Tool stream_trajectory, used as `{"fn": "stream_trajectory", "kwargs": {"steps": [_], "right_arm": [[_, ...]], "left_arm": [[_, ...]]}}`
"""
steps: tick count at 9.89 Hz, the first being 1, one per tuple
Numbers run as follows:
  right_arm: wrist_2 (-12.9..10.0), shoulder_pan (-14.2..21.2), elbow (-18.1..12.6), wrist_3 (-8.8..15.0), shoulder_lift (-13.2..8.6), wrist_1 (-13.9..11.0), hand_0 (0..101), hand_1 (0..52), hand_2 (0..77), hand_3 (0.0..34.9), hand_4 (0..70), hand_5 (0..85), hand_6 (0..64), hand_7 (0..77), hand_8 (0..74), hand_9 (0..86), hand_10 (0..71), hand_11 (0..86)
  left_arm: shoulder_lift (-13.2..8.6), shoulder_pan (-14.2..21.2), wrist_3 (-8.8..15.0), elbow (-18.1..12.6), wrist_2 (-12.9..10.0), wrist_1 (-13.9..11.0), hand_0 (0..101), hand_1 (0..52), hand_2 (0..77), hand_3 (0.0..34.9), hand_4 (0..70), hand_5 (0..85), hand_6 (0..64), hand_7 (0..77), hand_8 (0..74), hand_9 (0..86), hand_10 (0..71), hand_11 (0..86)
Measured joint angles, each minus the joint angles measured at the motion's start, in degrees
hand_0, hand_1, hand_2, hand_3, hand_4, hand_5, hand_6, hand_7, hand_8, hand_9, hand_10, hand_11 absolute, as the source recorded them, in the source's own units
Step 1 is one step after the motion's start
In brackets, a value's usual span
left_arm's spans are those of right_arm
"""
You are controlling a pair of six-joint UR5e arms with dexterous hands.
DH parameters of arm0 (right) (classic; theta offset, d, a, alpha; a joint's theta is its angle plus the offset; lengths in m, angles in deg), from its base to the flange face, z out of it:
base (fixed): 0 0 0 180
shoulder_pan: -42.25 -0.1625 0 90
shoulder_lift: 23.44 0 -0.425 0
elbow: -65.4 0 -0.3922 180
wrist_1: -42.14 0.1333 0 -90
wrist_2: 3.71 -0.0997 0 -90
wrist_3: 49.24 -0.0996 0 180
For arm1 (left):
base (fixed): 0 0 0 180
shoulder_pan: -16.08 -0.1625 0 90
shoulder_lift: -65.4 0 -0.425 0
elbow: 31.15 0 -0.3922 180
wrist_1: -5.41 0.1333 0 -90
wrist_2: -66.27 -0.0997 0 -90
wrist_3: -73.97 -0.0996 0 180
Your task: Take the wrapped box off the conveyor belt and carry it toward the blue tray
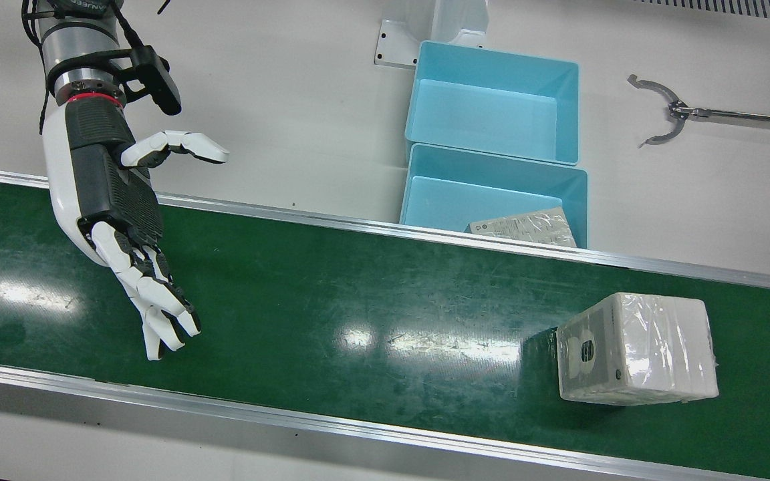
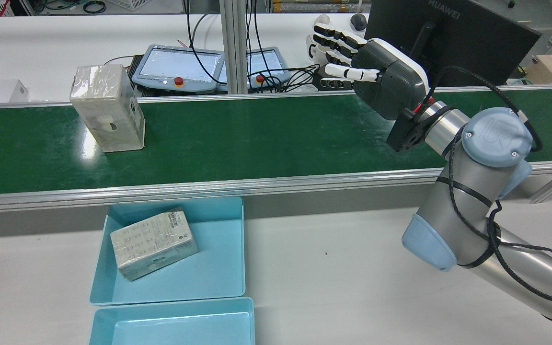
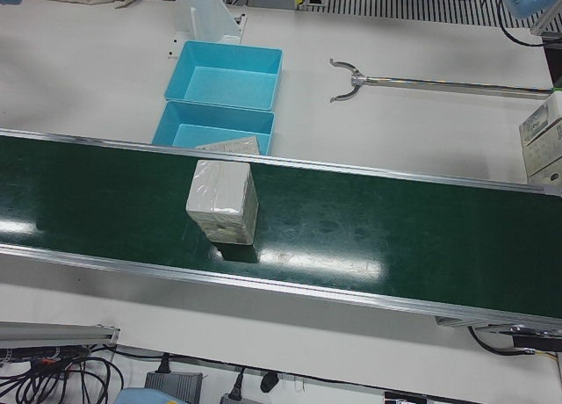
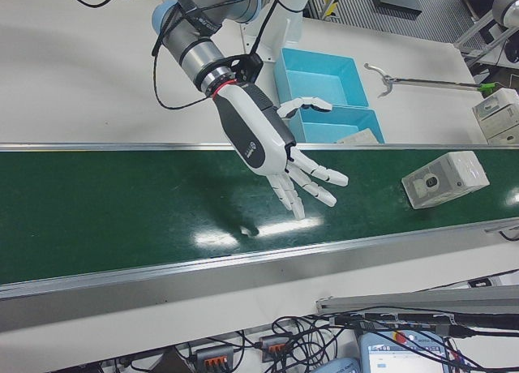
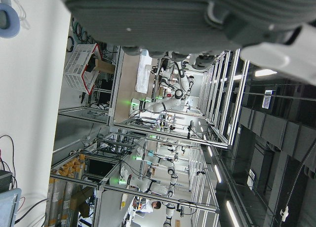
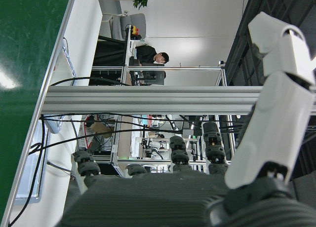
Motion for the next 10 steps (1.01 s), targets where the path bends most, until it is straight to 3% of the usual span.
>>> {"fn": "stream_trajectory", "kwargs": {"steps": [2, 3, 4, 5, 6, 7, 8, 9, 10], "right_arm": [[0.0, 0.0, 0.01, 0.0, 0.0, 0.0, 40, 12.0, 27.3, 30.0, 12.0, 12.5, 0.0, 8.2, 0.0, 1.1, 6.0, 8.7], [-0.02, 0.0, 0.02, 0.0, 0.0, 0.02, 38, 17.5, 42.5, 30.0, 12.0, 28.4, 0.0, 14.2, 0.0, 1.1, 8.2, 13.1], [-0.05, 0.0, 0.02, 0.0, 0.0, 0.05, 38, 17.5, 42.5, 30.0, 12.0, 28.4, 0.0, 14.2, 0.0, 1.1, 8.2, 13.1], [-0.07, 0.0, 0.02, 0.0, 0.0, 0.07, 36, 14.7, 54.5, 30.2, 13.1, 48.5, 0.0, 19.1, 2.2, 1.6, 11.4, 15.8], [-0.08, 0.0, 0.02, 0.0, 0.0, 0.08, 36, 14.7, 54.5, 30.2, 13.1, 48.5, 0.0, 19.1, 2.2, 1.6, 11.4, 16.9], [-0.08, 0.01, 0.02, 0.02, 0.0, 0.08, 41, 9.3, 32.2, 31.2, 13.1, 25.6, 0.0, 7.6, 0.0, 1.1, 4.4, 8.7], [-0.06, 0.04, 0.02, 0.05, 0.0, 0.06, 41, 9.3, 16.9, 30.5, 13.1, 25.6, 0.0, 7.6, 0.0, 1.1, 4.4, 8.7], [-0.06, 0.06, 0.02, 0.07, 0.0, 0.04, 41, 9.3, 16.9, 30.5, 13.1, 25.6, 0.0, 7.6, 0.0, 1.1, 4.4, 8.7], [-0.04, 0.07, 0.02, 0.1, 0.0, 0.02, 42, 9.3, 7.1, 30.6, 10.9, 4.9, 0.0, 7.6, 0.5, 1.1, 4.4, 6.0]], "left_arm": [[0.0, 0.0, 0.0, 0.0, 0.0, 0.0, 0, 0.0, 0.5, 0.0, 0.0, 0.5, 0.0, 0.5, 0.0, 0.5, 0.0, 0.0], [0.0, 0.0, 0.0, 0.0, 0.0, 0.0, 0, 0.0, 1.1, 0.0, 0.0, 0.5, 0.0, 0.5, 0.5, 0.0, 0.0, 0.0], [0.0, 0.0, 0.0, 0.0, 0.0, 0.0, 0, 0.0, 0.5, 0.0, 0.0, 0.5, 0.0, 0.5, 0.5, 0.0, 0.0, 0.0], [0.0, 0.0, 0.0, 0.0, 0.0, 0.0, 0, 0.0, 0.5, 0.0, 0.0, 0.5, 0.0, 0.5, 0.5, 0.0, 0.0, 0.0], [0.0, 0.0, 0.0, 0.0, 0.0, 0.0, 0, 0.0, 0.5, 0.0, 0.0, 0.5, 0.0, 0.5, 0.5, 0.0, 0.0, 0.0], [0.0, 0.0, 0.0, 0.0, 0.0, 0.0, 0, 0.0, 0.5, 0.0, 0.0, 0.5, 0.0, 0.5, 0.5, 0.0, 0.0, 0.0], [0.0, 0.0, 0.0, 0.0, 0.0, 0.0, 0, 0.0, 0.5, 0.0, 0.0, 0.5, 0.0, 0.5, 0.5, 0.0, 0.0, 0.0], [0.0, 0.0, 0.0, 0.0, 0.0, 0.0, 0, 0.0, 1.1, 0.0, 0.0, 0.5, 0.0, 0.5, 0.5, 0.0, 0.5, 0.0], [0.0, 0.0, 0.0, 0.0, 0.0, 0.0, 0, 0.0, 0.5, 0.0, 0.0, 0.5, 0.0, 0.5, 0.5, 0.0, 0.0, 0.0]]}}
